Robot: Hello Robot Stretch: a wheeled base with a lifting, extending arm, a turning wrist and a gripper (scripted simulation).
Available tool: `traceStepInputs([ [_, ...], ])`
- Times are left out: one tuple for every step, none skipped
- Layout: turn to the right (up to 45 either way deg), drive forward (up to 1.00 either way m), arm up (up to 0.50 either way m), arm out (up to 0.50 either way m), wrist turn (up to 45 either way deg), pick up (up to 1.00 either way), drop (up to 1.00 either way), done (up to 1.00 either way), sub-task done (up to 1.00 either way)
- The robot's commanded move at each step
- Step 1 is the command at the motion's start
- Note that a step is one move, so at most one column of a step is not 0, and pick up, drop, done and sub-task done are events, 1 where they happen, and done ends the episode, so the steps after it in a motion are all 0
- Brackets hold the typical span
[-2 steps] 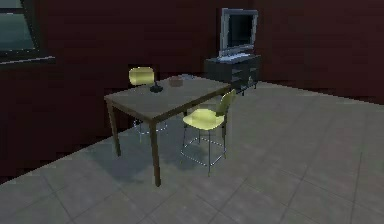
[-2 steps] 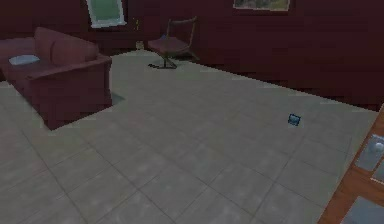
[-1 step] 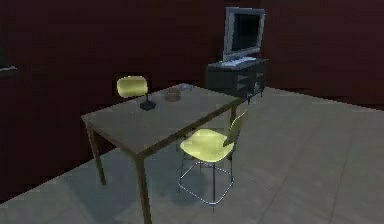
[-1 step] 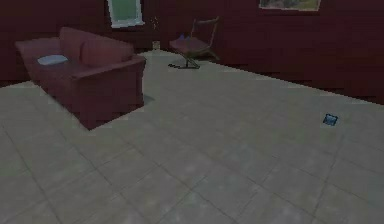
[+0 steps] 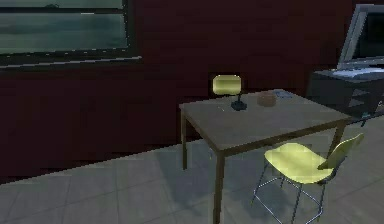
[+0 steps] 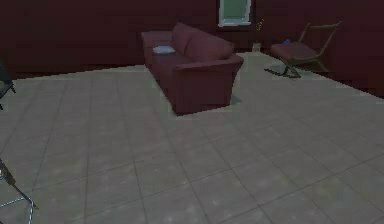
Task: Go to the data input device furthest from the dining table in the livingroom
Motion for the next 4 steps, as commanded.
traceStepInputs([
  [0.0, 0.20, 0.00, 0.00, 0.0, 0.00, 0.00, 0.00, 0.00],
  [45.0, 0.00, 0.00, 0.00, 0.0, 0.00, 0.00, 0.00, 0.00],
  [9.0, 0.00, 0.00, 0.00, 0.0, 0.00, 0.00, 0.00, 0.00],
  [0.0, 0.35, 0.00, 0.00, 0.0, 0.00, 0.00, 0.00, 0.00],
])
